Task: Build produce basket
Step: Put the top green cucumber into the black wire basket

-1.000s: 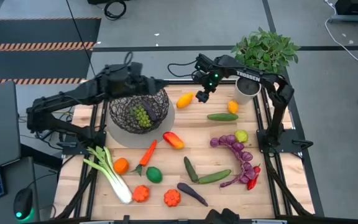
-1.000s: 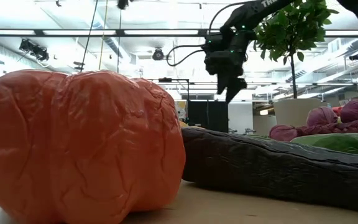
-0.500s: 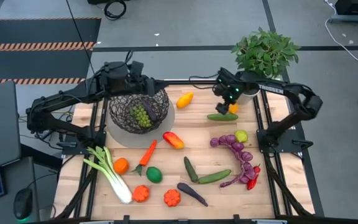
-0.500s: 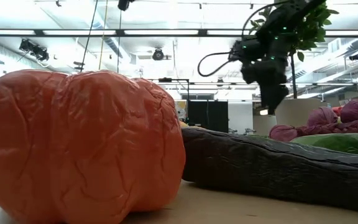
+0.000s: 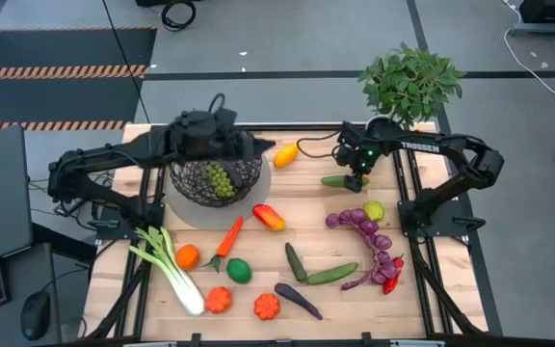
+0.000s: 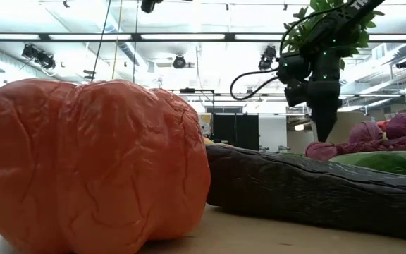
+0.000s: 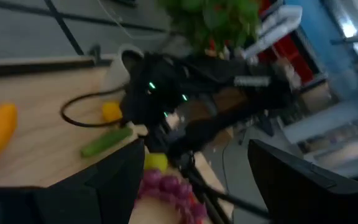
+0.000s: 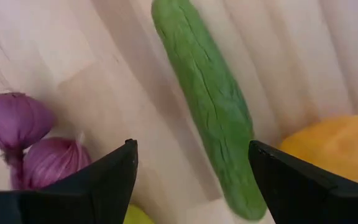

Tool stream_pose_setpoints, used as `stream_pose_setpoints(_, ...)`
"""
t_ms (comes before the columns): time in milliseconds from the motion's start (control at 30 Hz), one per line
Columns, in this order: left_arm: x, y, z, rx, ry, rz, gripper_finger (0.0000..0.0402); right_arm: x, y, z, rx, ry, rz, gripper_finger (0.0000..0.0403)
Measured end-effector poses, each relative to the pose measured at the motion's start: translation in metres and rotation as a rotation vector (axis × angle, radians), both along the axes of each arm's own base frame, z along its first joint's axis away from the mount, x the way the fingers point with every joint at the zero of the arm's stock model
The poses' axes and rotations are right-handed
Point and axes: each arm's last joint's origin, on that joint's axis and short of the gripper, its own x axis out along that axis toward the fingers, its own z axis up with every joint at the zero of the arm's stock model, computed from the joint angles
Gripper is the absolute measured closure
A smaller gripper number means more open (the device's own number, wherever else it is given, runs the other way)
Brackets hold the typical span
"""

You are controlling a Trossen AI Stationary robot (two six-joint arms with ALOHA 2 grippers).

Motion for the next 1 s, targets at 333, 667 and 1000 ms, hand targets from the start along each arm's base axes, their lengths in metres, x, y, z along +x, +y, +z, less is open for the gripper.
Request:
stream_pose_setpoints(333,0.006,-0.031,-0.004,-0.025,0.004,0.000,0.0109,0.011,0.010,-0.026,-0.052,0.025,0.094,0.0094)
stream_pose_setpoints(667,0.006,-0.040,-0.001,-0.019,-0.031,0.057,0.0109,0.017,0.017,-0.051,0.007,0.100,0.135,0.0112)
stream_pose_setpoints(1000,0.006,-0.041,-0.001,-0.013,-0.027,0.047,0.0109,0.022,0.023,-0.053,0.003,0.119,0.099,0.0209)
